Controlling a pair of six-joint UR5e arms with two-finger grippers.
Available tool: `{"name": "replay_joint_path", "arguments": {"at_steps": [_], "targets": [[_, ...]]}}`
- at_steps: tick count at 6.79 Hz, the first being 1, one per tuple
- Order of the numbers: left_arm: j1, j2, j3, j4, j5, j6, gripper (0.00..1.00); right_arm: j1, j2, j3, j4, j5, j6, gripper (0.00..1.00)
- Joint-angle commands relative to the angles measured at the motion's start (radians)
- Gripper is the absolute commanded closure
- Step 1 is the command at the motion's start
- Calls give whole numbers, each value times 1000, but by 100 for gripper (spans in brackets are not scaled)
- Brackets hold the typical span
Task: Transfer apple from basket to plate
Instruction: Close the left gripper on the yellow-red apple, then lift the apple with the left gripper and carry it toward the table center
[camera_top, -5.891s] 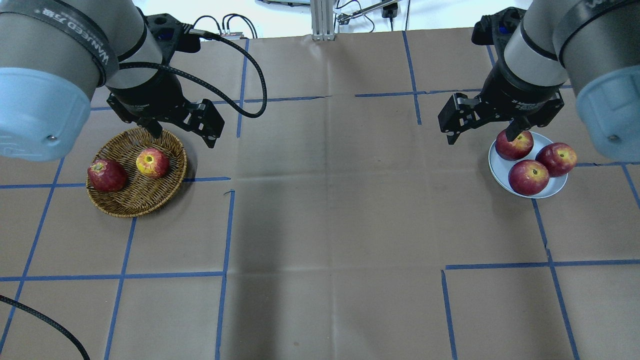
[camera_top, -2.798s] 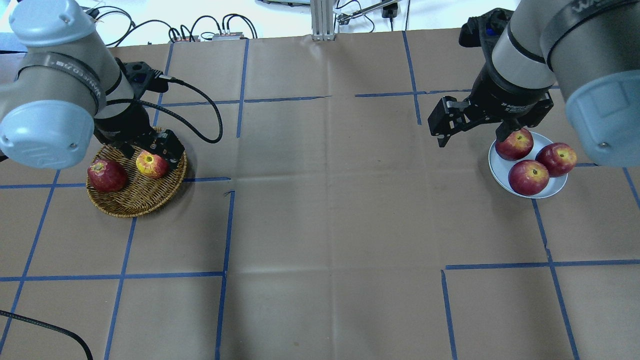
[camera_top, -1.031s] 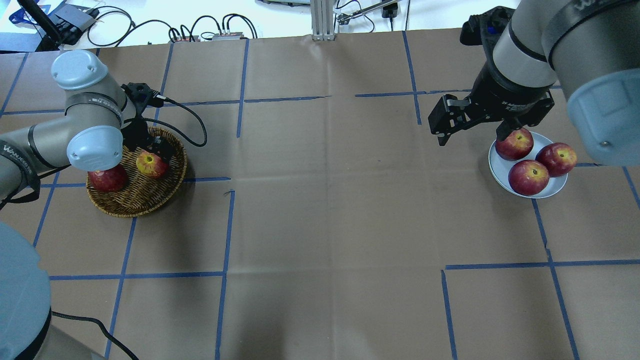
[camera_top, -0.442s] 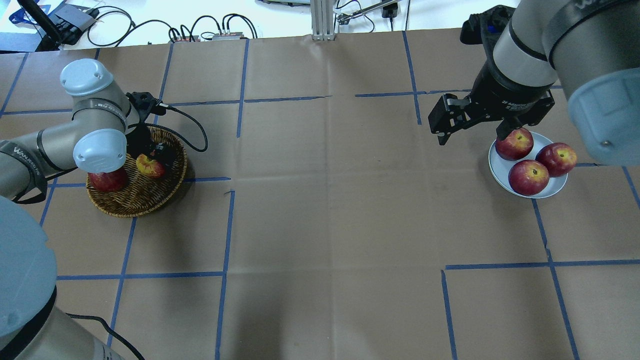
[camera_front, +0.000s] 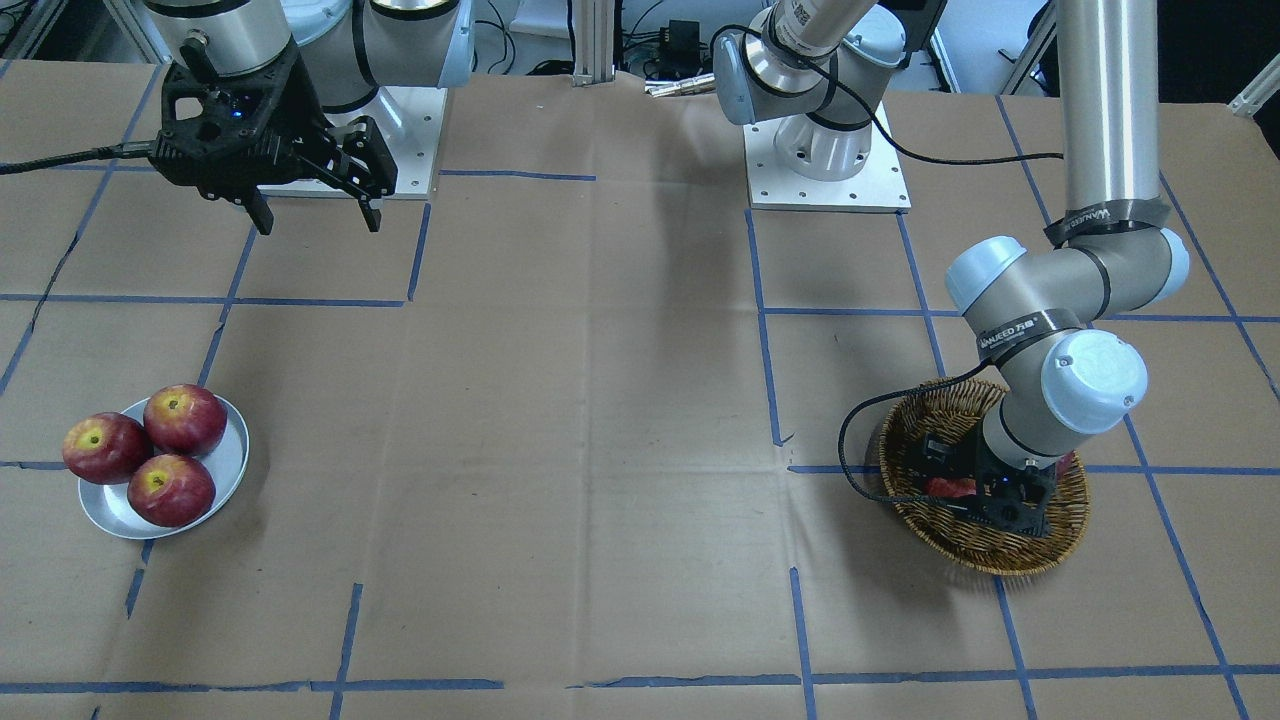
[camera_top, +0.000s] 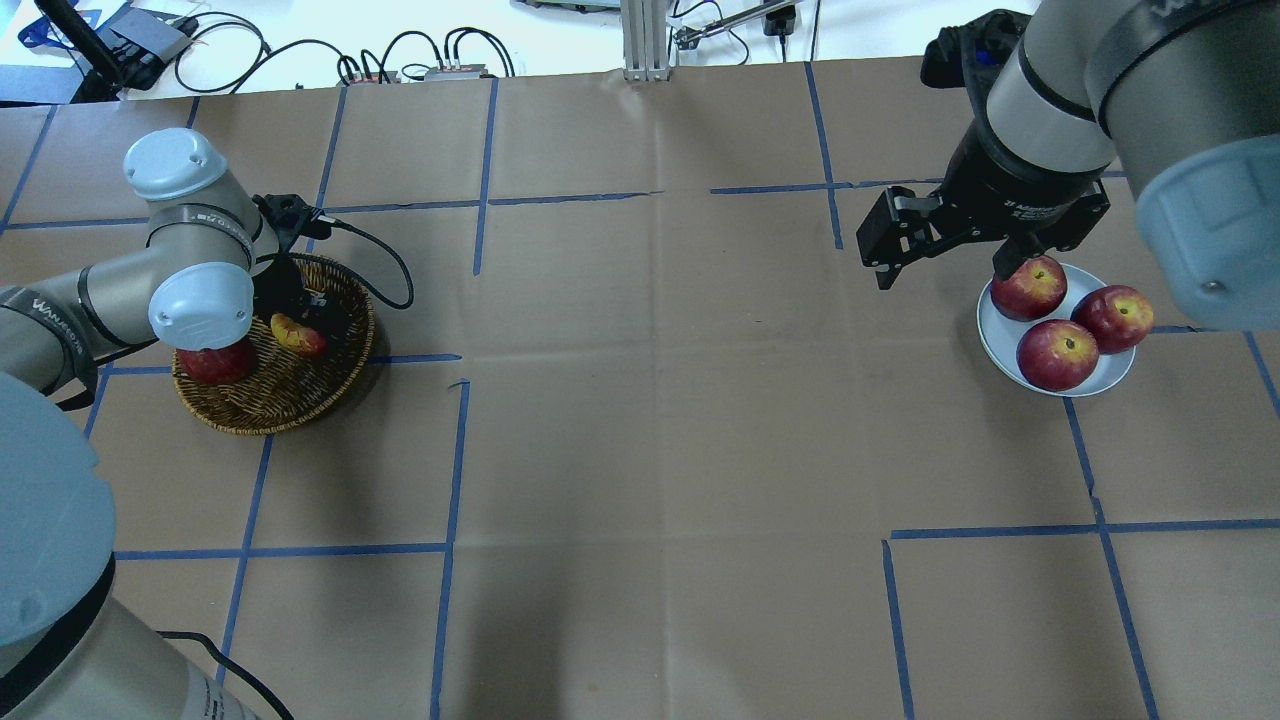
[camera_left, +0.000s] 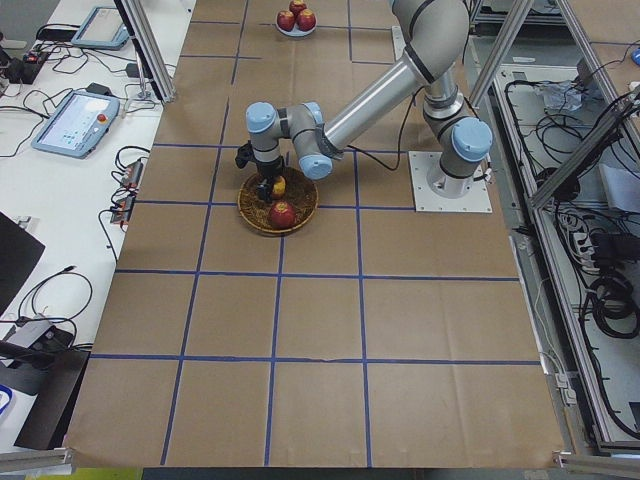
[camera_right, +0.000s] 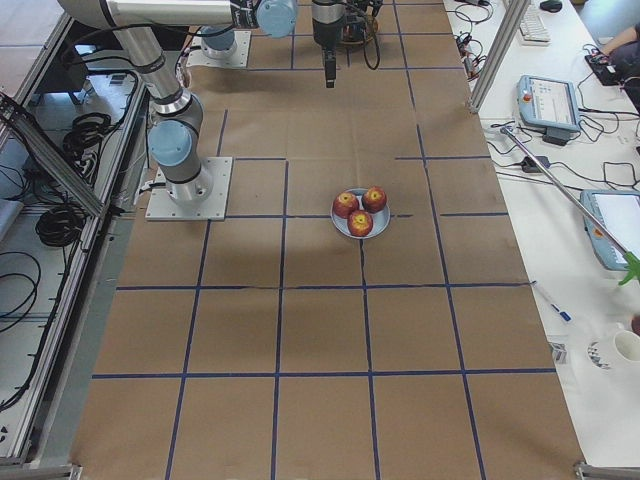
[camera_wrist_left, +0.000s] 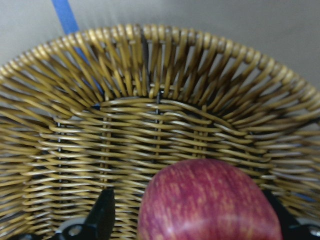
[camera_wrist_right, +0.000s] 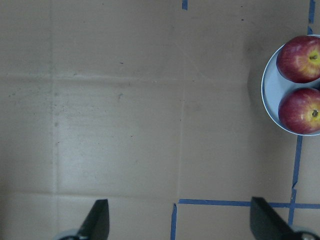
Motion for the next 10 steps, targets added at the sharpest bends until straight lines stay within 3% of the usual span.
{"name": "replay_joint_path", "arguments": {"at_steps": [1,2,3,5,7,10], "targets": [[-1,1,3,0,-1,1,29,0,-1,0,0,0,0,0],[-4,10,1,0,-3,0,45,0,-1,0,0,0,0,0],[-13,25,3,0,-18,-8,51,0,-1,0,0,0,0,0],[-79,88,21,-24,-18,-113,51,0,-1,0,0,0,2,0],[-263,122,90,-150,-15,-388,51,0,0,0,-1,2,2,0],[-514,50,196,-193,-9,-731,51,0,0,-2,-20,3,3,0]]}}
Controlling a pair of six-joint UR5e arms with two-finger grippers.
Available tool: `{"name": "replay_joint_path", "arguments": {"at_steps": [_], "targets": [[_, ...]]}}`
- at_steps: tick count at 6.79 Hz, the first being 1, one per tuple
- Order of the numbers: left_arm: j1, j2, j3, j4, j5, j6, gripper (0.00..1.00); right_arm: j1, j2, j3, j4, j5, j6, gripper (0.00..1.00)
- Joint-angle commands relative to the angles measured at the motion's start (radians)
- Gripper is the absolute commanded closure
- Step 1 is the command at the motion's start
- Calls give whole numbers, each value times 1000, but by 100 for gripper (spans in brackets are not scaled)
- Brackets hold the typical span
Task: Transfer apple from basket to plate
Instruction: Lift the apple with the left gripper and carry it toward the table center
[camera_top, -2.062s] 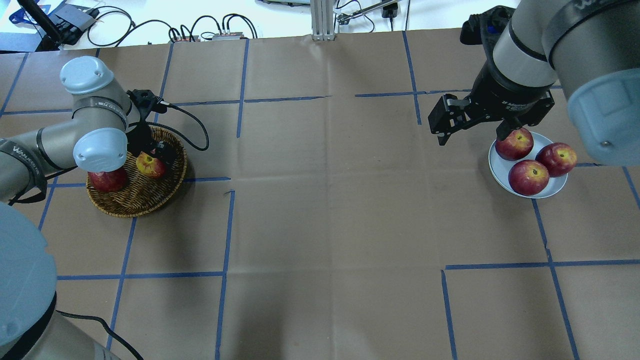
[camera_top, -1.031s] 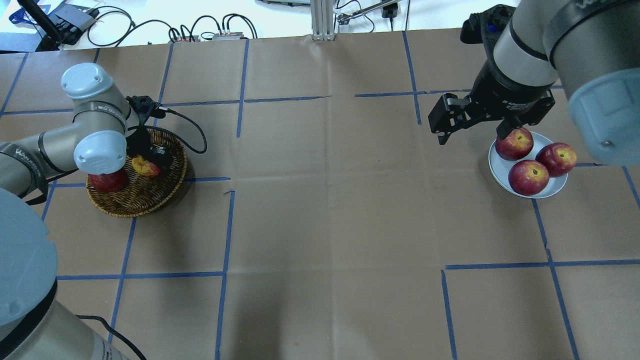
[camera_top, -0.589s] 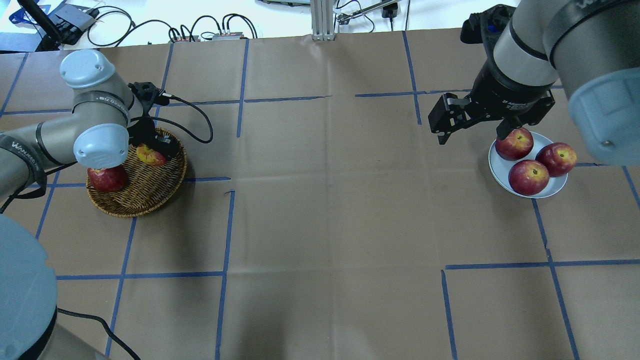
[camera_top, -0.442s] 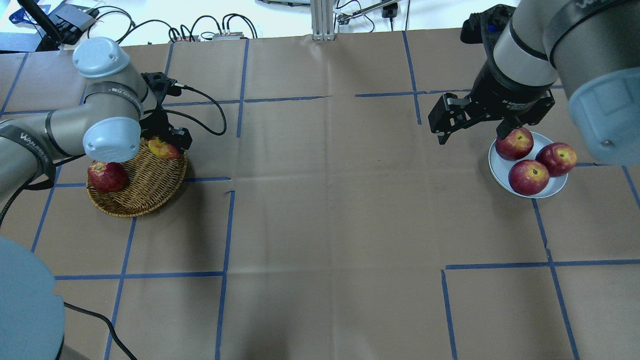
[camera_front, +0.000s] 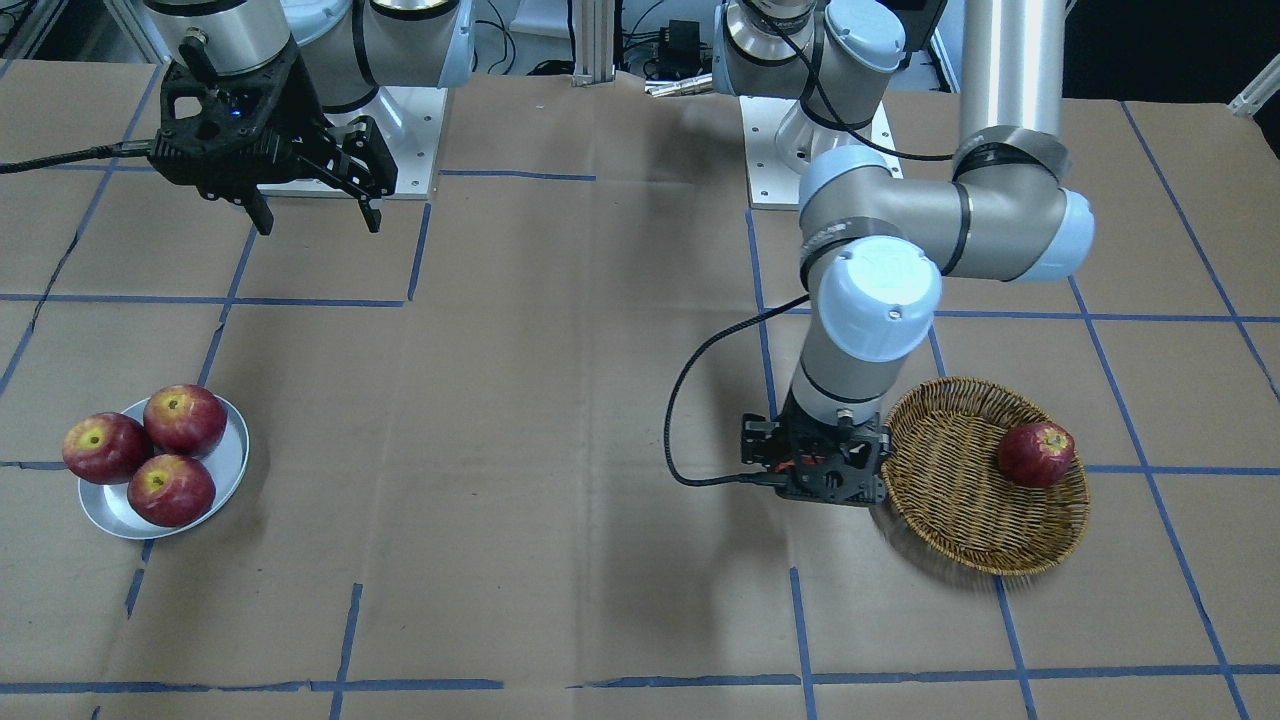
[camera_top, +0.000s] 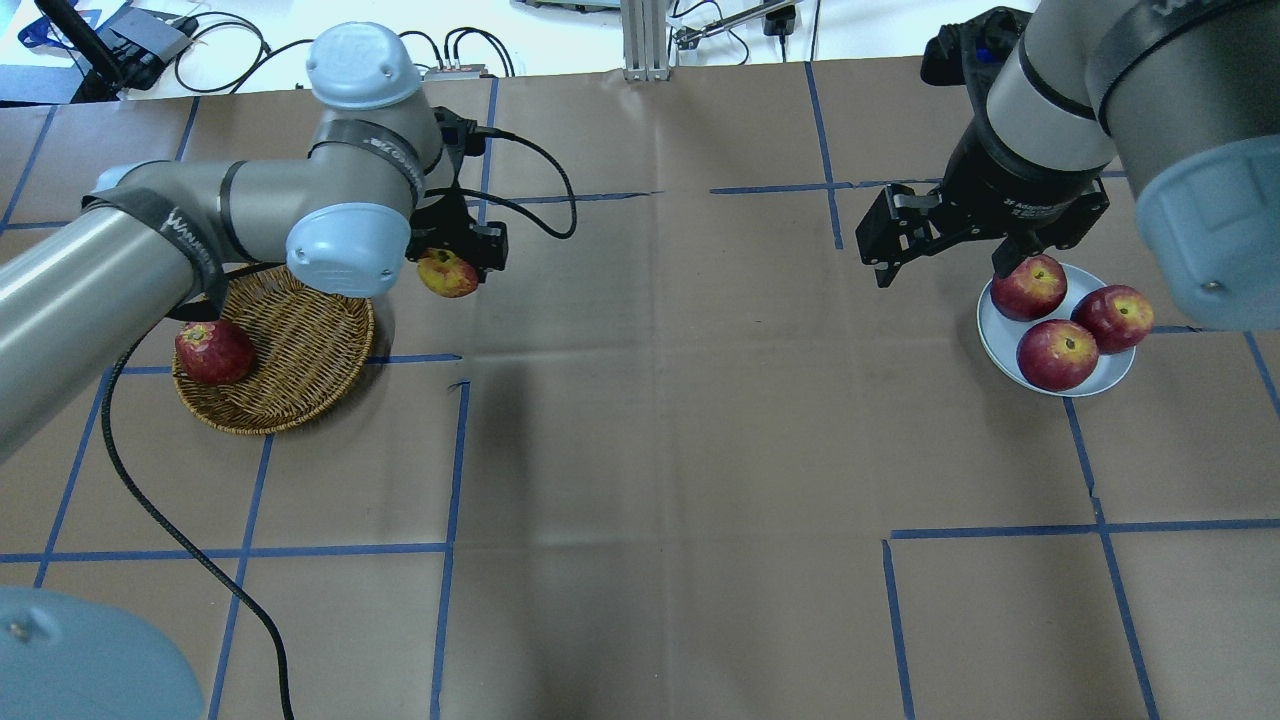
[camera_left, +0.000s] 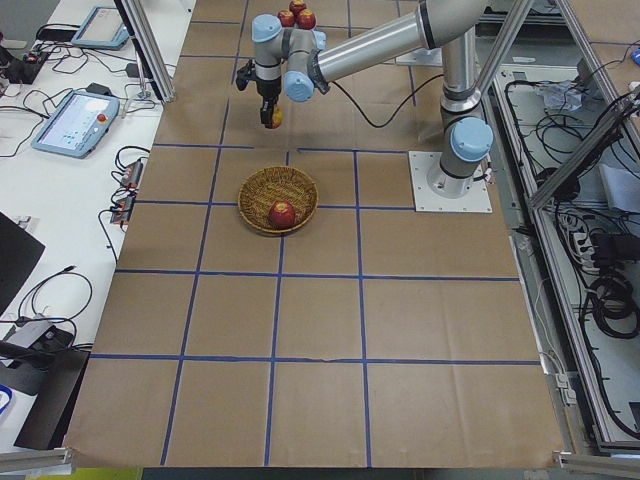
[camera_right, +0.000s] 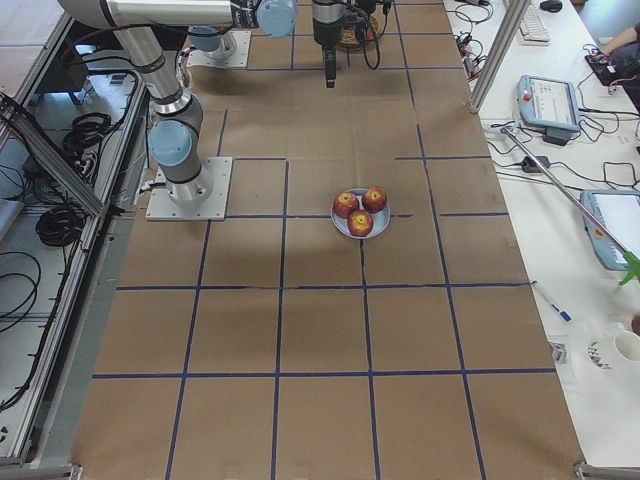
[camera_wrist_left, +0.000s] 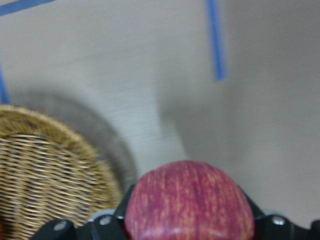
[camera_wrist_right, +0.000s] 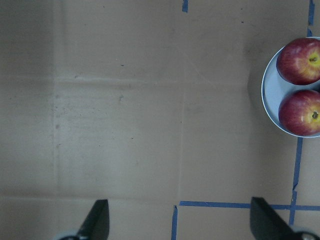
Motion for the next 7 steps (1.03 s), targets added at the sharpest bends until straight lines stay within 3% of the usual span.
{"name": "replay_joint_path", "arguments": {"at_steps": [1,4,7], "targets": [[-152,-81,70,-7,-6,-206,51,0,0,0,-11,1,0,0],[-273,-227,193,-7,-8,-293,50,0,2,1,-11,0,-1,0],[-281,-244,164,6,-26,-296,50,0,2,1,-11,0,-1,0]]}}
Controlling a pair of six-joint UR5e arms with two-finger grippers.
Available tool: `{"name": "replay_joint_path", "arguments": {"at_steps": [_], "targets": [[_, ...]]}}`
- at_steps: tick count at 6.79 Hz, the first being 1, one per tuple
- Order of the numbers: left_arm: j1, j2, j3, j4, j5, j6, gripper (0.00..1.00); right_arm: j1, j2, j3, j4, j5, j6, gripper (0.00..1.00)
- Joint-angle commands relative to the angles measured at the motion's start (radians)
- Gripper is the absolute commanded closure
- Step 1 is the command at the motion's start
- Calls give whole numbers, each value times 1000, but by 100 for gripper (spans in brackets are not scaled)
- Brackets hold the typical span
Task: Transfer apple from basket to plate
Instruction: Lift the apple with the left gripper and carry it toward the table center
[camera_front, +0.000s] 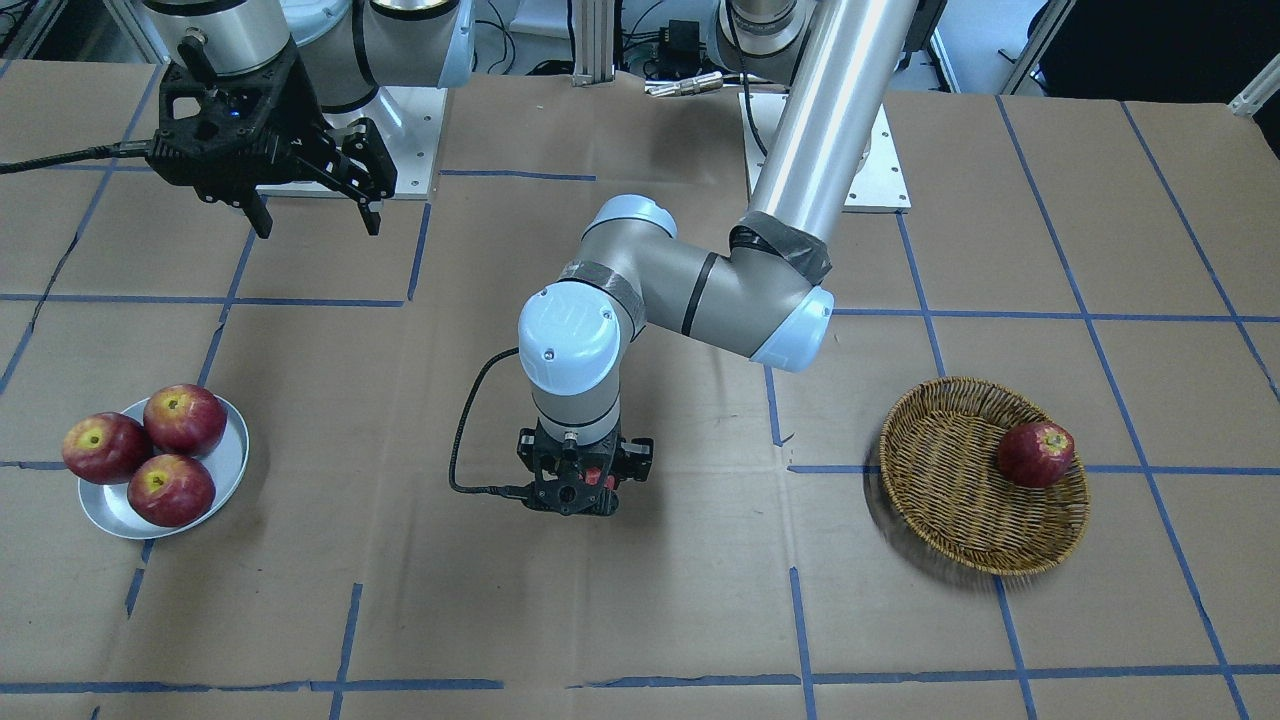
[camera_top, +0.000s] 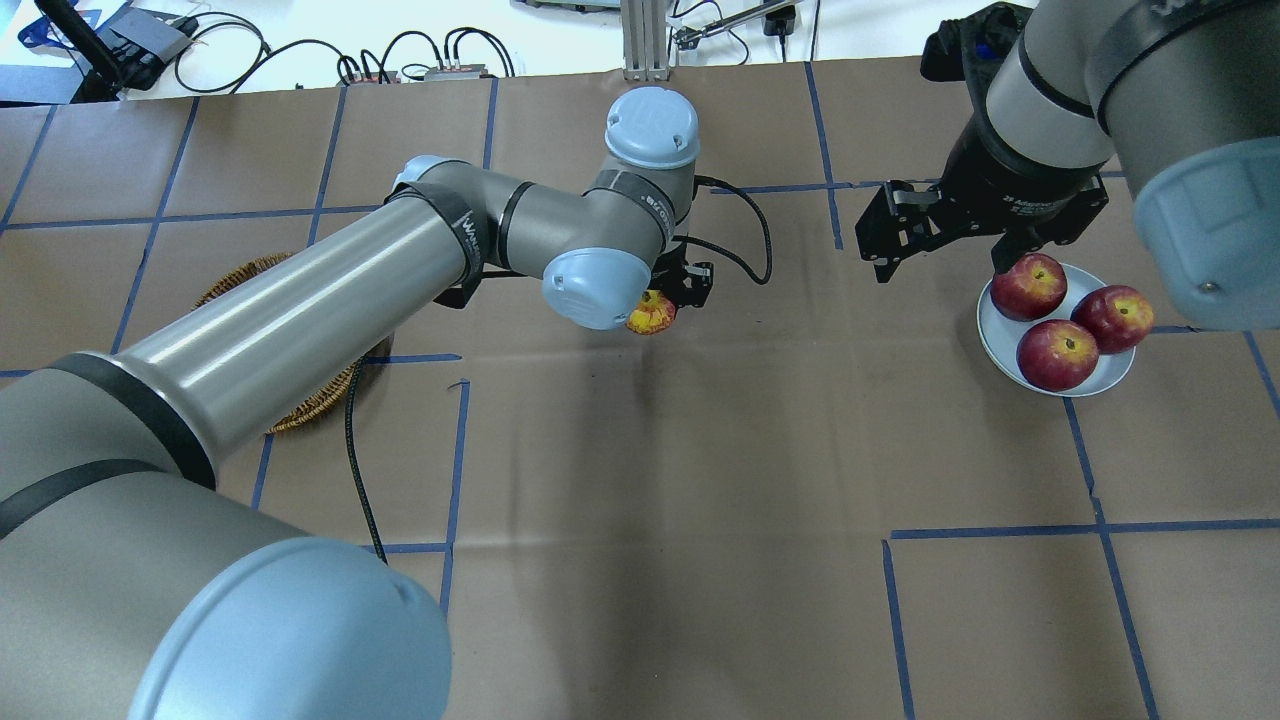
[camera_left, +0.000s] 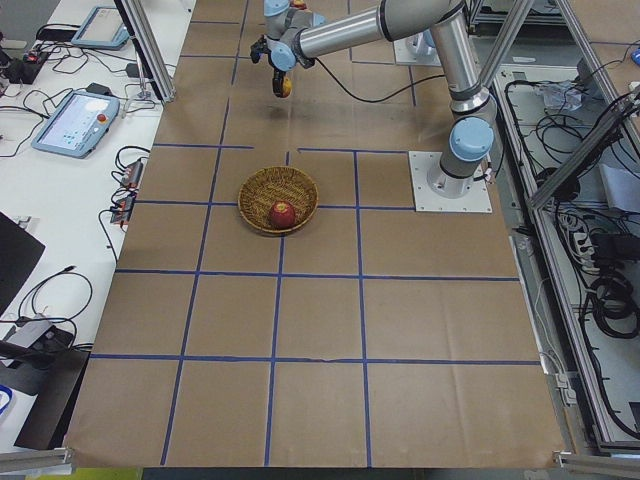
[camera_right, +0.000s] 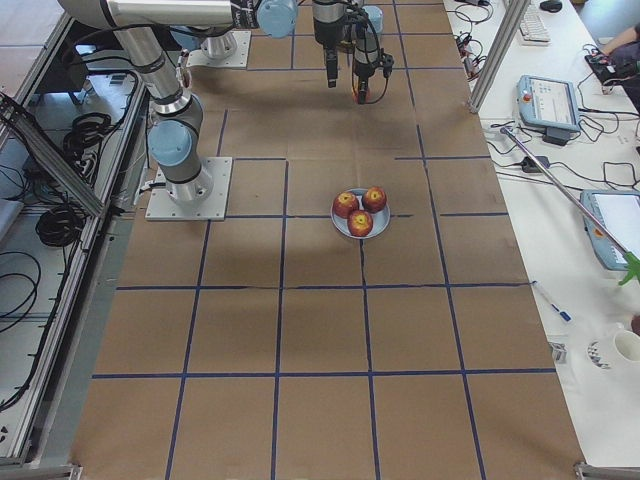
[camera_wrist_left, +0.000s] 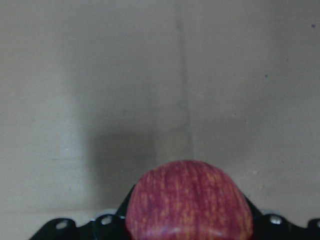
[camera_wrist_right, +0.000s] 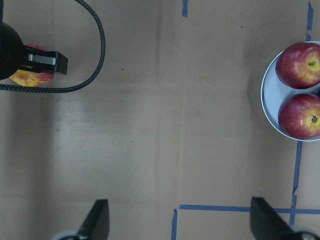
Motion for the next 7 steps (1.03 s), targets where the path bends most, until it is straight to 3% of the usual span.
{"name": "replay_joint_path", "arguments": {"at_steps": [1,4,5,6,7], "targets": [[-4,-12,-13,7,0,0,50,0,0,0,0,0,0,0],[-4,-33,-8,8,-1,-2,49,0,2,0,-2,-2,-6,0],[-4,-33,-13,8,0,-2,33,0,2,2,-2,-2,-6,0],[-4,-33,-11,8,0,-2,23,0,2,2,-2,-2,-5,0],[-4,-32,-11,8,0,-3,2,0,0,2,-2,-2,-8,0]]}}
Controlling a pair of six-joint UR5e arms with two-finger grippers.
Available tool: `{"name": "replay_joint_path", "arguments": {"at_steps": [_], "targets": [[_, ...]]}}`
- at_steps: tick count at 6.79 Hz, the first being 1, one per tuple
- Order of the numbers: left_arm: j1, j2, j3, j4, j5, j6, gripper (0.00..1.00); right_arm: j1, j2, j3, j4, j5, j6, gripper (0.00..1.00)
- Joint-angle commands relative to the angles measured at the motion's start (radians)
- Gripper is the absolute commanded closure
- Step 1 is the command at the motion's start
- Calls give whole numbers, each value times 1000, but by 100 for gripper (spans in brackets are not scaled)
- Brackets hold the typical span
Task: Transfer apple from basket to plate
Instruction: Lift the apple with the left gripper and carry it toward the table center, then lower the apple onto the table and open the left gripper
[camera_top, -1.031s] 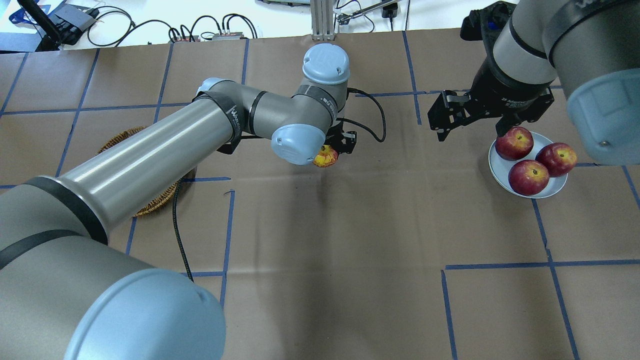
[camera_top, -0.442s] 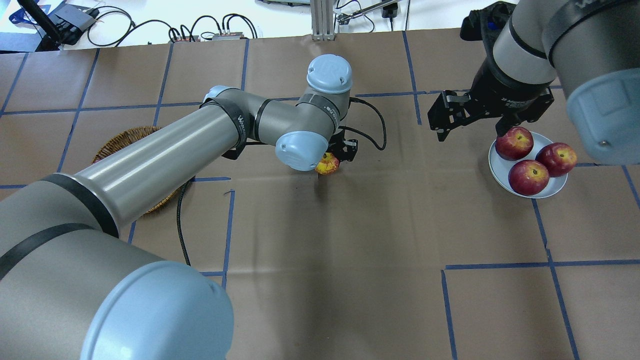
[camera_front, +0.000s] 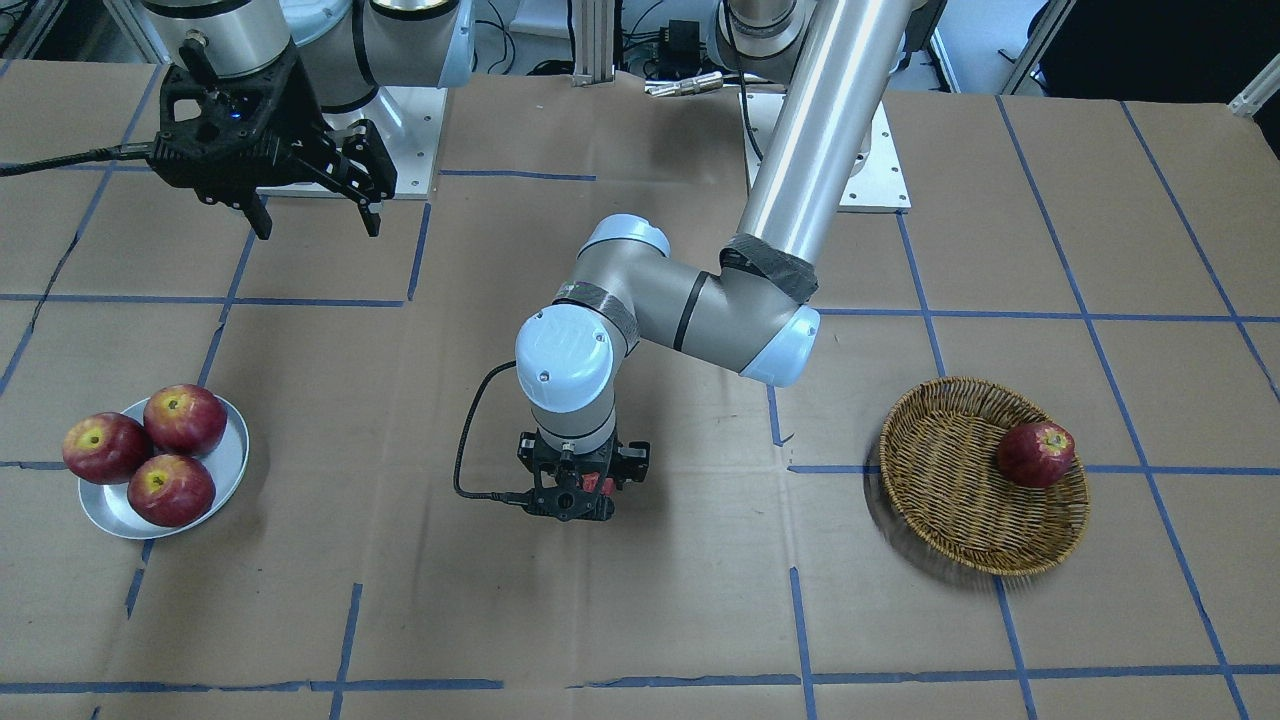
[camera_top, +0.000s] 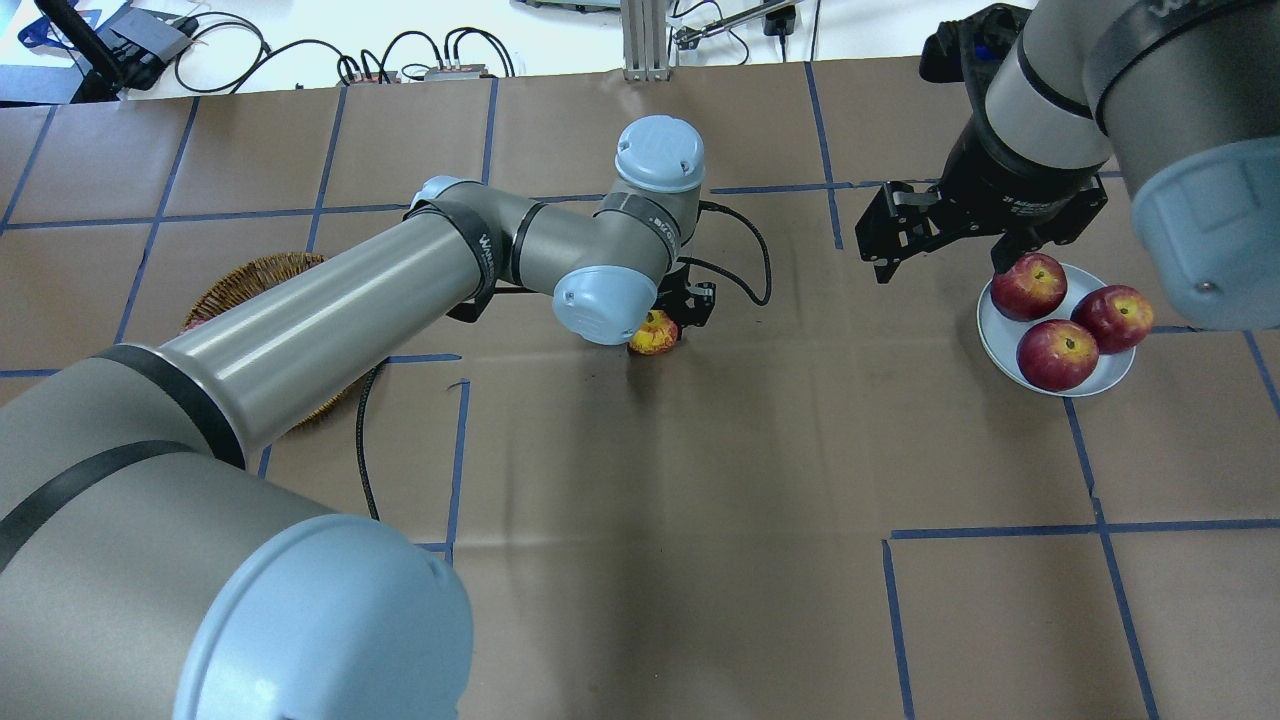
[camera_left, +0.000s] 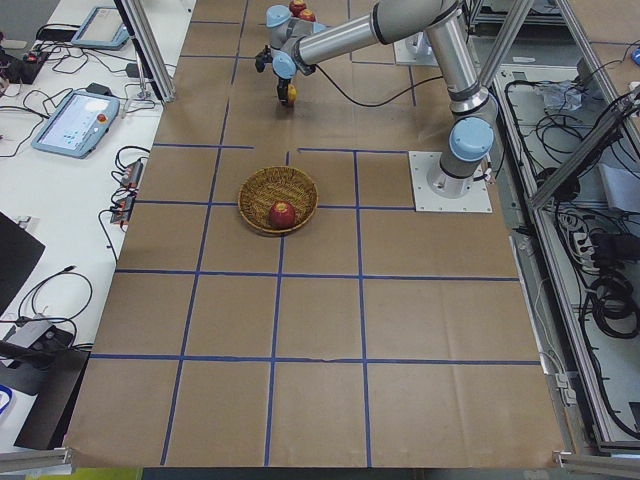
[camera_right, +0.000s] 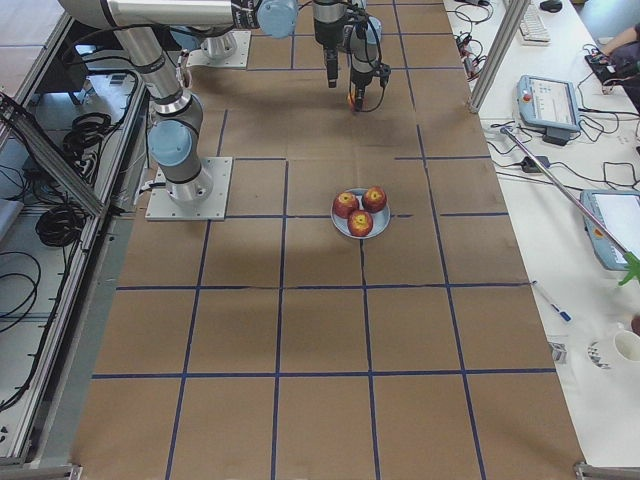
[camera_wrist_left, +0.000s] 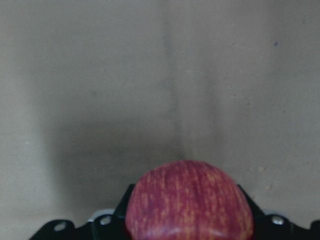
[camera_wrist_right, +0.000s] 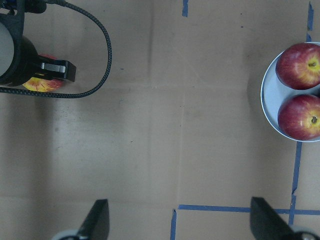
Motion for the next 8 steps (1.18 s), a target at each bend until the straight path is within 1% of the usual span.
{"name": "replay_joint_path", "arguments": {"at_steps": [1,3,5,6,7,8], "targets": [[-2,11,1,-6,2,-1,1,0,0,2,0,0,0,0],[-3,66,26,-43,3,0,1,0,-1,6,0,0,7,0],[58,248,72,-264,5,23,1,-2,2,5,0,0,-3,0],[111,330,87,-360,3,121,1,-8,3,-1,0,0,-5,0],[170,425,90,-480,5,216,1,-9,12,0,6,-12,-5,0],[234,515,84,-570,5,308,1,-11,13,3,11,-15,-5,0]]}}
